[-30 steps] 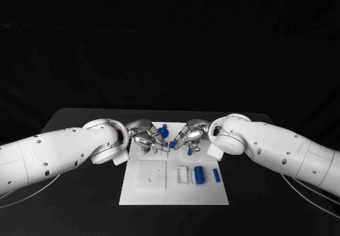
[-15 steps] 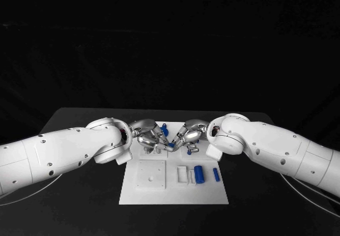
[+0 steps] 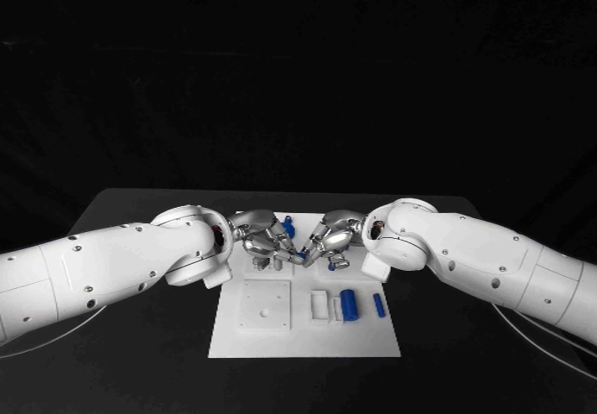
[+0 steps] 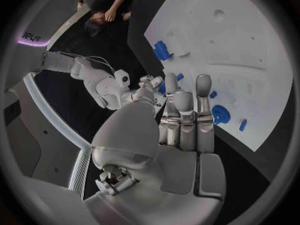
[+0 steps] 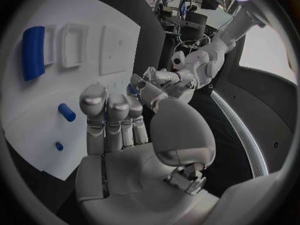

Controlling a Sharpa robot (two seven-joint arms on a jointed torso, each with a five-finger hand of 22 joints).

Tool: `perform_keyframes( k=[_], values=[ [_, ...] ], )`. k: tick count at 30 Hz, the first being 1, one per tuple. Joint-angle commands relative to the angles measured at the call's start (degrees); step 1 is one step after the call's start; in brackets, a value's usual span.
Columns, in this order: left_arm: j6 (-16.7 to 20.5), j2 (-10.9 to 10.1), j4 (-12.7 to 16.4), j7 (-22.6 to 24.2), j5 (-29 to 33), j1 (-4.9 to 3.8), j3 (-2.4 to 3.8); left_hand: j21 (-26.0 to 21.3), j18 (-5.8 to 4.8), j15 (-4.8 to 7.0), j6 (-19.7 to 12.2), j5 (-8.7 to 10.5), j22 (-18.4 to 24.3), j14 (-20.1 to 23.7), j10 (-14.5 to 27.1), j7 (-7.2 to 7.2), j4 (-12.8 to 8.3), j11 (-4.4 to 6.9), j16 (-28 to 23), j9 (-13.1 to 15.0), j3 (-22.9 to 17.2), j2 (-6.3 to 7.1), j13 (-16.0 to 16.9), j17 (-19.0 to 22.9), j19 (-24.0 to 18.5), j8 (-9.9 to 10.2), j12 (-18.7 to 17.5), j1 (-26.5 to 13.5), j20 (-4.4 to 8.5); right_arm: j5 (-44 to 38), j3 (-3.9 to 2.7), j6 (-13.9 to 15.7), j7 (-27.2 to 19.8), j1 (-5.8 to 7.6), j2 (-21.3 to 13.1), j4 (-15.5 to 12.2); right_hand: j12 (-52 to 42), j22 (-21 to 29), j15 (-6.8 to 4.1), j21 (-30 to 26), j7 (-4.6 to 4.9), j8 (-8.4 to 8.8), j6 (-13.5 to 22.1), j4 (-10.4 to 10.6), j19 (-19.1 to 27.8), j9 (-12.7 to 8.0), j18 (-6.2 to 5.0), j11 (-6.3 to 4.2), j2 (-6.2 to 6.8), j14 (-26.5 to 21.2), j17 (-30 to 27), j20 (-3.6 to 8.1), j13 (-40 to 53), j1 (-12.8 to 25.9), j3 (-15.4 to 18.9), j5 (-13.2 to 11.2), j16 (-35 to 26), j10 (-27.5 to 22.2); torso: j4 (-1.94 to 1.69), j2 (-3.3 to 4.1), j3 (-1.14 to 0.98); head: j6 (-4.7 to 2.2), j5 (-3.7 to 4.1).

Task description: Assemble the parts on the task board

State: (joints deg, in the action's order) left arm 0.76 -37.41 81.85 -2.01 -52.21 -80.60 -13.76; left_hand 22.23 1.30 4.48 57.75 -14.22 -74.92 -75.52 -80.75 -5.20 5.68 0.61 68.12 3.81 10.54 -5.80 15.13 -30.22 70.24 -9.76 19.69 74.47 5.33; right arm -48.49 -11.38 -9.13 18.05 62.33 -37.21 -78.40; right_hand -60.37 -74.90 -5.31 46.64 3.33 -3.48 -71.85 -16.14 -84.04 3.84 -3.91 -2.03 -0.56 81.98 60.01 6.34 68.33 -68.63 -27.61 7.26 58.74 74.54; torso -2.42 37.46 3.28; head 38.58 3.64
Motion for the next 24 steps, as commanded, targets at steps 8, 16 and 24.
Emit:
perform_keyframes(
  k=[8,16,24],
  values=[
    [-3.70,0.82,0.71,0.95,-2.61,0.07,-0.01,0.37,0.24,0.33,2.95,-2.58,-1.19,0.23,-0.07,0.83,-1.64,0.67,0.50,0.16,0.21,-1.73,0.01,-0.06,-0.09,0.30,0.26,3.58,0.62,-0.13,-0.10,-0.27,-0.42,0.06,0.32,-0.20,-0.14,-5.59,-0.10,0.22,0.07,-0.16,-0.37,0.01,-1.15,0.06,-0.01,-0.03,-0.02,-0.06,0.05,0.23,0.06,-0.05,-0.27,0.20,0.04,0.32,-0.03,0.00,0.03,0.13,0.08],
    [-3.01,1.38,0.83,0.81,-4.07,0.12,-0.01,0.82,0.18,0.60,5.39,-3.68,-1.21,-0.11,-0.79,1.54,-3.07,0.99,0.69,0.71,-0.20,-2.80,-0.09,-0.13,0.06,1.01,0.14,5.80,0.86,-0.16,-0.10,-0.02,0.16,0.06,0.53,-0.30,-0.06,-5.60,-0.11,0.27,0.06,-0.16,-0.39,0.04,-1.16,0.06,-0.02,-0.03,0.06,-0.06,0.05,0.25,0.06,0.03,-0.31,0.72,-0.01,0.34,0.01,0.01,0.02,0.27,0.23],
    [-1.60,1.65,0.54,0.71,-3.95,0.19,-0.01,1.30,0.17,0.66,6.70,-3.82,-1.18,-0.32,-1.28,1.54,-3.61,1.05,0.70,2.08,0.44,-3.13,-0.32,-0.25,0.06,4.11,-0.47,5.84,0.96,-0.26,0.00,-0.31,0.59,0.06,0.77,-0.41,-0.06,-5.60,-0.11,0.27,0.06,-0.16,-0.39,0.04,-1.16,0.06,-0.02,-0.03,0.06,-0.06,0.05,0.25,0.06,0.03,-0.31,0.72,-0.01,0.34,0.03,0.00,0.00,0.19,0.46]
  ],
)
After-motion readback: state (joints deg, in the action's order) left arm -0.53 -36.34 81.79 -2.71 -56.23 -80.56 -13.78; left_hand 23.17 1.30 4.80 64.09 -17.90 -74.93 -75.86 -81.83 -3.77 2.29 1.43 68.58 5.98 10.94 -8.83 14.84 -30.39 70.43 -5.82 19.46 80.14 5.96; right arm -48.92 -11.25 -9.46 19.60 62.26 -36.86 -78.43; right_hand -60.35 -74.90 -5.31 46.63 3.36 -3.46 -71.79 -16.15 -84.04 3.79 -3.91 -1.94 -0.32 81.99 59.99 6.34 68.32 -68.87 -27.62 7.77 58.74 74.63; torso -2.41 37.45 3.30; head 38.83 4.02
